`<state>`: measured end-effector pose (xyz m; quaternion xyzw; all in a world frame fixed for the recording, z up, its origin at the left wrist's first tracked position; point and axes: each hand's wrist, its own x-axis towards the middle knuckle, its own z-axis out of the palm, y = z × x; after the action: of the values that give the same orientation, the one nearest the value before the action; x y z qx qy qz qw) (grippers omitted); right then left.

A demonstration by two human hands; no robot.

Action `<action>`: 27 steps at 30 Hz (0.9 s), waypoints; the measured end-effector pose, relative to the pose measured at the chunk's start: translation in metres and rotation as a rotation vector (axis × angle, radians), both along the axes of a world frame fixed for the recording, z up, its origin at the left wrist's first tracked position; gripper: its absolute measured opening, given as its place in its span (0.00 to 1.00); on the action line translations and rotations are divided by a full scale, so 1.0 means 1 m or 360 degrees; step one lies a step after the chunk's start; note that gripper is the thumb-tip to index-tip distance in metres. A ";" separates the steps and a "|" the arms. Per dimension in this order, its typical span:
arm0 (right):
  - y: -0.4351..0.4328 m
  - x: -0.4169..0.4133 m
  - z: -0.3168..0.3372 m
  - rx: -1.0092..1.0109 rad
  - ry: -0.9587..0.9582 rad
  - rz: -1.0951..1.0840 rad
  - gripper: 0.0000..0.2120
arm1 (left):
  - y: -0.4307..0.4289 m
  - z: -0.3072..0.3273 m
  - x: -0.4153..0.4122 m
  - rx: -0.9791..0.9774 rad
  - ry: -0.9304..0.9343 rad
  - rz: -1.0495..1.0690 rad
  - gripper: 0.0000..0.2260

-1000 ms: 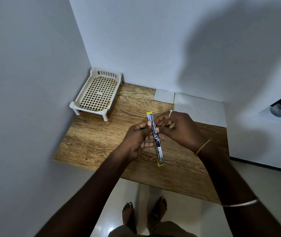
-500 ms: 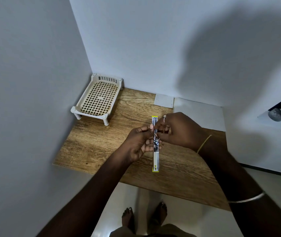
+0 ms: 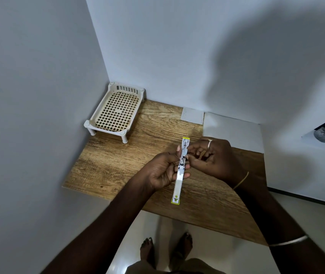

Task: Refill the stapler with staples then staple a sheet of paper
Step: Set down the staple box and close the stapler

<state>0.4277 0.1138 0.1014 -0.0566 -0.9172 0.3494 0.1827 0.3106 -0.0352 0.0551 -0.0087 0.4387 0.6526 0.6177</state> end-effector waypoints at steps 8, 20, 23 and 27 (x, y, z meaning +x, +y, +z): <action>-0.001 0.004 -0.007 -0.0099 0.0007 -0.0046 0.10 | 0.002 0.002 0.002 -0.0006 -0.0003 0.0025 0.09; 0.007 -0.001 -0.008 -0.0221 -0.0165 0.0027 0.09 | 0.001 -0.006 0.005 -0.0058 0.0107 -0.0027 0.11; 0.009 -0.003 -0.006 -0.0219 -0.0180 -0.0017 0.10 | 0.001 -0.008 0.006 -0.0051 0.0100 -0.0032 0.11; 0.011 -0.008 0.002 -0.0153 -0.0295 0.0060 0.10 | 0.002 -0.009 0.005 -0.0061 0.0097 -0.0032 0.09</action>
<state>0.4201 0.1244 0.1033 -0.0803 -0.9132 0.3897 0.0877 0.3158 -0.0332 0.0460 0.0037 0.4698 0.6378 0.6103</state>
